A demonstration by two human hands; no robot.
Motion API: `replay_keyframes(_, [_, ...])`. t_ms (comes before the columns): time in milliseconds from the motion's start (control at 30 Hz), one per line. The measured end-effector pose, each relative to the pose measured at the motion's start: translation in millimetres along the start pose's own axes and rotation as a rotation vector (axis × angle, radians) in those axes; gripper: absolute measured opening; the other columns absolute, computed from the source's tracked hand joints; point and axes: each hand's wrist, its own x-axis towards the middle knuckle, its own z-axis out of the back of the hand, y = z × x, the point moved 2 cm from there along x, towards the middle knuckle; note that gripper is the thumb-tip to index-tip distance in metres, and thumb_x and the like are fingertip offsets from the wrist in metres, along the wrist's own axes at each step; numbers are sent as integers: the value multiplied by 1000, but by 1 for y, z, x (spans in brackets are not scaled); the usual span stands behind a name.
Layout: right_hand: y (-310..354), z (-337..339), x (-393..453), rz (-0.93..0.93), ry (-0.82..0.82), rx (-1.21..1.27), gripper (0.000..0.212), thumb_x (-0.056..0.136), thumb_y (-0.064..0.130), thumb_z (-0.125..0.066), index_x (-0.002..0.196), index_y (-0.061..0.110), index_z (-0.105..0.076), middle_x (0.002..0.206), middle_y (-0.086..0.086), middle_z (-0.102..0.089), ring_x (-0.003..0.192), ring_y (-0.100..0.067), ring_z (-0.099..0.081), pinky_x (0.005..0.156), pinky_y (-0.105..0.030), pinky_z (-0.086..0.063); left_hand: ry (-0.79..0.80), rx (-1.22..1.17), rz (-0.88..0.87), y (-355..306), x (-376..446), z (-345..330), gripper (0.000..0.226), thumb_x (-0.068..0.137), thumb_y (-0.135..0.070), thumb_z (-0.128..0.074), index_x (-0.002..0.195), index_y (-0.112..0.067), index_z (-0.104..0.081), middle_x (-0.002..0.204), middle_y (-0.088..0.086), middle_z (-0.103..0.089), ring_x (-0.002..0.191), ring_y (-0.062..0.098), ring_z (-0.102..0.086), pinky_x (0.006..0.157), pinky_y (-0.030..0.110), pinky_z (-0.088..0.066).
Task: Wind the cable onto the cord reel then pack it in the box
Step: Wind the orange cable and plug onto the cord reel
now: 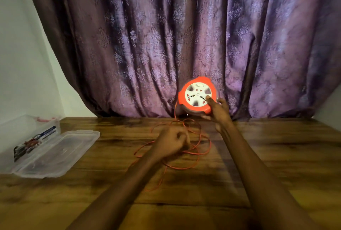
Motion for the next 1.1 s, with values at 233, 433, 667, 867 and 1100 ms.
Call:
replay_keyframes(233, [8,29,-3,37,-62,33,43,90,21,-72,123,17,-45,130,-16,-60,98,-28,-66,54,-43,-61,620,620,234,21,3,-94,87,81,-86,-28,154,-47,-4,167,-3,11,152,32,18,116,61,17])
replay_keyframes(433, [-1,33,-11,27,-46,20,41,91,22,-71,121,18,-43,115,-10,-62,84,-22,-65,50,-38,-59,601,597,395,50,16,-94,53,96,-67,-15,148,-58,-13,167,-10,-4,153,35,-3,112,70,8])
replay_keyframes(667, [-20,10,-24,-30,-19,34,41,91,22,-71,120,21,-41,123,-14,-61,75,-18,-65,42,-32,-57,508,655,571,102,1,-20,51,101,-58,-15,152,-51,-18,167,-8,-7,154,29,-7,113,70,-2])
replay_keyframes(867, [-39,-12,-27,-47,47,90,37,92,18,-70,117,20,-44,133,-21,-59,78,-19,-67,41,-33,-55,358,790,680,154,-35,65,50,105,-46,-21,154,-37,-27,163,-2,-26,148,28,-26,116,61,-20])
replay_keyframes(1100, [-47,-25,-21,-81,106,218,36,94,17,-66,123,24,-45,144,-14,-52,103,-32,-64,57,-47,-62,-17,893,294,130,-28,70,44,96,-56,-41,111,-25,-69,113,3,-72,104,25,-66,88,36,-51])
